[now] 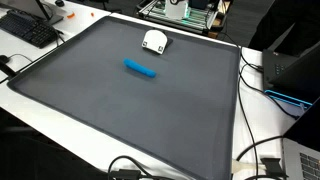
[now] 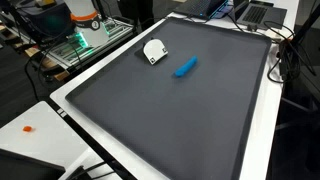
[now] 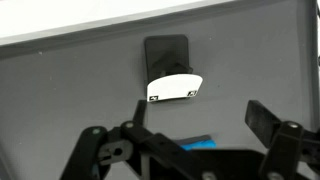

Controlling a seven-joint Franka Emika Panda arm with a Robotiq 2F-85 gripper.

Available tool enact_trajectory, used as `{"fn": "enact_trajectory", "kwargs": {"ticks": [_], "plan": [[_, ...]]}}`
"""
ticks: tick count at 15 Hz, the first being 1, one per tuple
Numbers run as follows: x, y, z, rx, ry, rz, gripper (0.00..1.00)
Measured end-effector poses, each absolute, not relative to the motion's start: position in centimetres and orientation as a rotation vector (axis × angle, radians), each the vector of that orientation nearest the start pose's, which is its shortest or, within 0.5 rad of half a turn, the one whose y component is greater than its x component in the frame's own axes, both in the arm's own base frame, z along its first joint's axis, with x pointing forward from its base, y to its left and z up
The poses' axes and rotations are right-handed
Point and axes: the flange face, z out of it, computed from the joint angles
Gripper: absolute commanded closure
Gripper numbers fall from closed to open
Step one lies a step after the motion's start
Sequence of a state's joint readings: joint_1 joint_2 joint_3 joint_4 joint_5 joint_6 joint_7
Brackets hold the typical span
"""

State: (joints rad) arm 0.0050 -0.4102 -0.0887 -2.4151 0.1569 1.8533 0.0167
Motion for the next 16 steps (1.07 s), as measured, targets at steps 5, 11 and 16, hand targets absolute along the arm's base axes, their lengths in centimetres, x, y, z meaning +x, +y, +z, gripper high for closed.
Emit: {"fn": "enact_trajectory", "kwargs": {"ticks": [5,11,16], "plan": [[40.4,-2.3,45.1,-2.939,0.215,0.22,0.0],[41.6,0.0,43.4,-2.867,0.495,0.157,0.0],[42.2,3.2,39.2,-2.732,0.86,0.088,0.0]]}}
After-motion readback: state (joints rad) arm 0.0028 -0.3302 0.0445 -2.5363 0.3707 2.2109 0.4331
